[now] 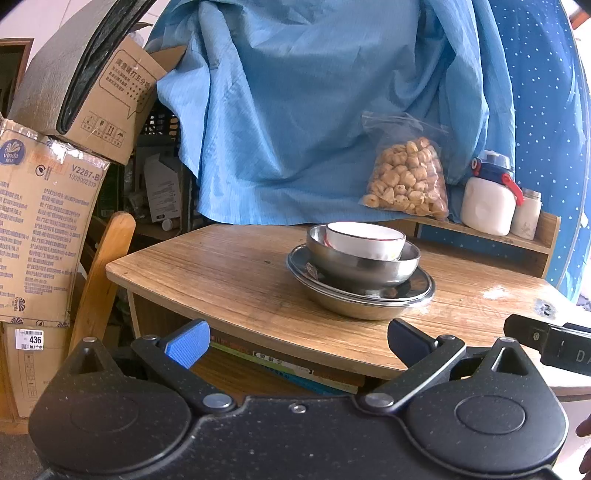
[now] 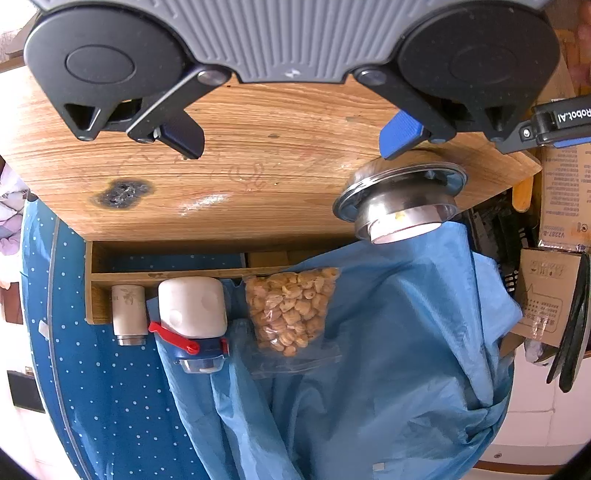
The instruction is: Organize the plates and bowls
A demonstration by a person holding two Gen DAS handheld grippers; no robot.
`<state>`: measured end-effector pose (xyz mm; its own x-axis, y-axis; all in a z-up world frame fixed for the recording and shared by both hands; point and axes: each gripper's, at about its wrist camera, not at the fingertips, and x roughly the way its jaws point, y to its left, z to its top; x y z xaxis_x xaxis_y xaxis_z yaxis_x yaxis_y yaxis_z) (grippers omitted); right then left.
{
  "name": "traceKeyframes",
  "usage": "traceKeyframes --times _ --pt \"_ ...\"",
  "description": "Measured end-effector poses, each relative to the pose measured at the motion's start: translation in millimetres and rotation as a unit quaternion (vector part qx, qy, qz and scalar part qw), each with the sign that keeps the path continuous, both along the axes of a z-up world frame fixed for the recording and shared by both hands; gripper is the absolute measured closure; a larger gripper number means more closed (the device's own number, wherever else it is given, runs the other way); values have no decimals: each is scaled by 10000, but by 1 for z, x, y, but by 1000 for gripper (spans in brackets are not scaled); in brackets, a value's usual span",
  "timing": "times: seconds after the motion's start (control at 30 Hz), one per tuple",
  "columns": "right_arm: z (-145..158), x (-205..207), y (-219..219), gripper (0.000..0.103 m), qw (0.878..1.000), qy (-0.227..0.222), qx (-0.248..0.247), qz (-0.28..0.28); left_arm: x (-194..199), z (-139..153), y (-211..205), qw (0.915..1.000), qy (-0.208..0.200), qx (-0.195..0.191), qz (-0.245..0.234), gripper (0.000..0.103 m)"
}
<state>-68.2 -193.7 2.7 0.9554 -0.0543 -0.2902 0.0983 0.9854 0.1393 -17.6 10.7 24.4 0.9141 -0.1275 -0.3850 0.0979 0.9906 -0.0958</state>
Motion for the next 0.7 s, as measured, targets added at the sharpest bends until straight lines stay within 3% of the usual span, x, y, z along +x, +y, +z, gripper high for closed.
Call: traceKeyframes --times 0.7 --pt "0 0 2 0 10000 26 5 47 1 -1 0 10000 43 10 2 1"
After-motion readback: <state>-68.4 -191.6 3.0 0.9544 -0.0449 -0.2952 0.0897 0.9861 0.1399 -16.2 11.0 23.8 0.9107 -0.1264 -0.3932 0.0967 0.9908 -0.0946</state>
